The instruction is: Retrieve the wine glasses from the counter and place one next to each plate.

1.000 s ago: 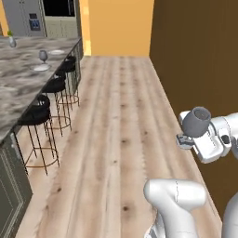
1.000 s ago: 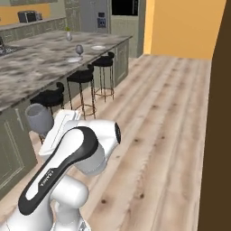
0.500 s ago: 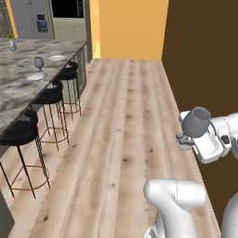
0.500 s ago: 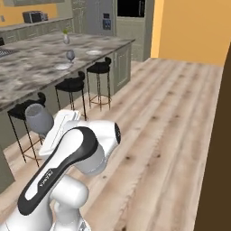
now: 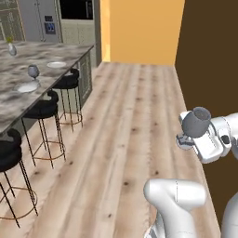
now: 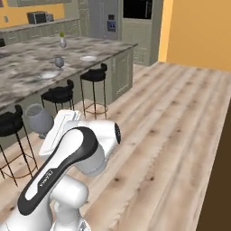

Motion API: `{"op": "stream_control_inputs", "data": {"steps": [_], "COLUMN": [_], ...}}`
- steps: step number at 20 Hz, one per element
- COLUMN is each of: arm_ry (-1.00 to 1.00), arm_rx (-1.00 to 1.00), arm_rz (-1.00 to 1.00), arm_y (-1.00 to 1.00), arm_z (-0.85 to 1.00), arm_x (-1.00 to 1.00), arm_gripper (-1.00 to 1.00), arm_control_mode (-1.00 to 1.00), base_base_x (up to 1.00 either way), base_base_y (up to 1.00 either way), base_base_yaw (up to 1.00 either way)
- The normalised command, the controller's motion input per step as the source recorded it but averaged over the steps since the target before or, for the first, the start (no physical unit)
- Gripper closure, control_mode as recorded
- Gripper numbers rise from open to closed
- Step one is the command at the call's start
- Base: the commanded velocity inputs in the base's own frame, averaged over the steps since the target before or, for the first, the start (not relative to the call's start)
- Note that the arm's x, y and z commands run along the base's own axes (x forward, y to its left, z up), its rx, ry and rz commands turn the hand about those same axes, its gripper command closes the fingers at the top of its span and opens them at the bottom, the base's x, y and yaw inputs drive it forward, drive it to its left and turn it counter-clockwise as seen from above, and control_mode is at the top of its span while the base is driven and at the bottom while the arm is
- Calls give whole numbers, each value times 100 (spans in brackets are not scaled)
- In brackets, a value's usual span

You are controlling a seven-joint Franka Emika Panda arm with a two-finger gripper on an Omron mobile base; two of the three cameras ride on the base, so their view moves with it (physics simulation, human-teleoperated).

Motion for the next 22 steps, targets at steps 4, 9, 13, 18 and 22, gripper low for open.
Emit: {"op": "stream_control_inputs", "data": {"steps": [4, 9, 13, 18, 22], "arm_ry": [0, 0, 0, 0, 0], "arm_rx": [0, 0, 0, 0, 0], "arm_rz": [0, 0, 0, 0, 0], "arm_y": [0, 0, 0, 0, 0], "arm_z": [0, 0, 0, 0, 0], "arm_x": [0, 0, 0, 0, 0], "arm_gripper": [100, 100, 100, 100, 100], "arm_control_mode": [100, 100, 100, 100, 100], "base_base_x": [100, 100, 100, 100, 96], "base_base_y": [-52, -51, -52, -63, -60], "base_base_yaw": [19, 19, 20, 25, 49]}}
